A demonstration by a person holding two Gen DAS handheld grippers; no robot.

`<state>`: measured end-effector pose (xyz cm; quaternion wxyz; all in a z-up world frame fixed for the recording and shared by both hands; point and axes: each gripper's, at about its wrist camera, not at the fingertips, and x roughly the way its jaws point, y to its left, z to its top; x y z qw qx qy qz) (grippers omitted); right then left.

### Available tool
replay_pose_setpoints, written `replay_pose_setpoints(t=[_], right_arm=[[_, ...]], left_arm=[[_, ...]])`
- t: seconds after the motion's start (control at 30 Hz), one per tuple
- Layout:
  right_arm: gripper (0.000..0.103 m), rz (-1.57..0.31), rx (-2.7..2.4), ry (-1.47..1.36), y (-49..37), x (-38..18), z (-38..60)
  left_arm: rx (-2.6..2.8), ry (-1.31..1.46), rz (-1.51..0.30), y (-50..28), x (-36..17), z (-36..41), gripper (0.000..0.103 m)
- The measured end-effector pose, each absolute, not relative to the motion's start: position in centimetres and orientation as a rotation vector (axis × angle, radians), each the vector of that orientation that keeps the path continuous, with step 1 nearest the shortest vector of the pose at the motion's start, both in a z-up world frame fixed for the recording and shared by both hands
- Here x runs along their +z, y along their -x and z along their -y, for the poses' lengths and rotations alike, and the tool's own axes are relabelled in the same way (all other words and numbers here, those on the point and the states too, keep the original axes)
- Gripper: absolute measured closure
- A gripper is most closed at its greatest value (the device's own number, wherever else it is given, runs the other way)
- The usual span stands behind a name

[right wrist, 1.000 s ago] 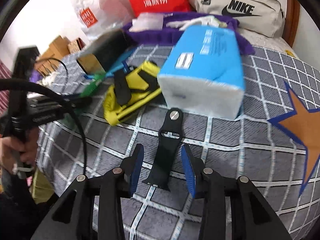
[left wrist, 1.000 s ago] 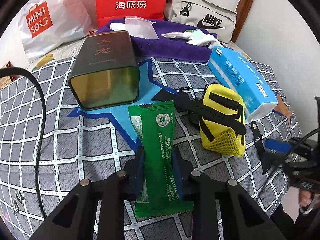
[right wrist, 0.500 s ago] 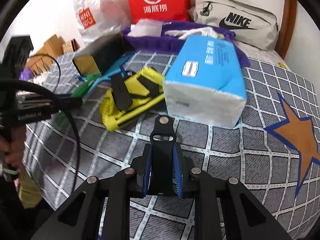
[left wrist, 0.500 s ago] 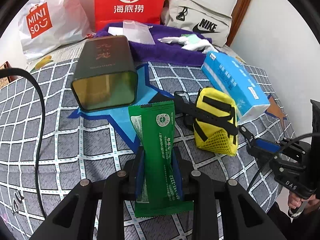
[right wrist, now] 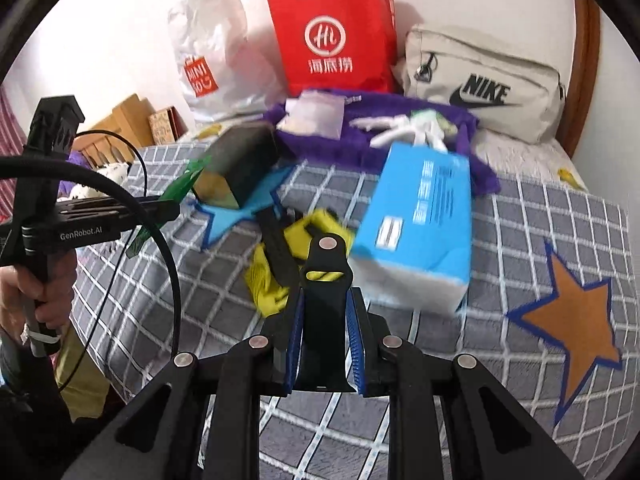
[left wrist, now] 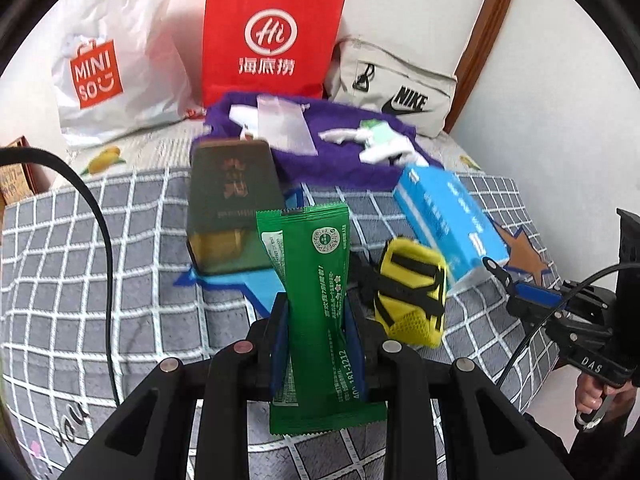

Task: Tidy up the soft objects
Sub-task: 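Carry the green packet and the black item toward the purple towel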

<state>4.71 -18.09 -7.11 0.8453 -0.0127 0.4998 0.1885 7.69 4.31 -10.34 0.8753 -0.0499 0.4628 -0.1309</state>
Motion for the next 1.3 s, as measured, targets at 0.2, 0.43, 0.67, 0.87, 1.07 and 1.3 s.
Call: replay_pose_setpoints(t=[0.2,0.43,0.67,0.87,1.07,1.3], right_arm=[[0.081,-1.003,0.415,0.023,-6.9,-5.4,18.3],[0.081,-0.964,0.437,0.009,-9.9,-4.2,18.7],[0.081,-0.946,0.420,0.024,-15.4,-4.3,18.7],[0.082,-0.931,0.388,0.033,-20.7,-4.7,18.0],[0.081,-0.914,0.333,0.048,-25.0,-5.0,17.0],[0.081,-0.894,0.294,0.053,-29.1,-5.7,16.2]], left_arm=[[-0.269,0.090,-0.937,-9.0,-8.6,-4.3,0.078],[-0.280,0.086,-0.925,-11.6,-7.4,-4.5,0.078],[-0.272,0.092,-0.915,-15.6,-6.6,-5.0,0.078],[-0.276,0.111,-0.915,-20.2,-6.0,-5.1,0.078],[-0.279,0.113,-0.911,-24.8,-5.6,-4.5,0.078],[-0.292,0.138,-0.923,-29.1,-6.1,-3.6,0.078]])
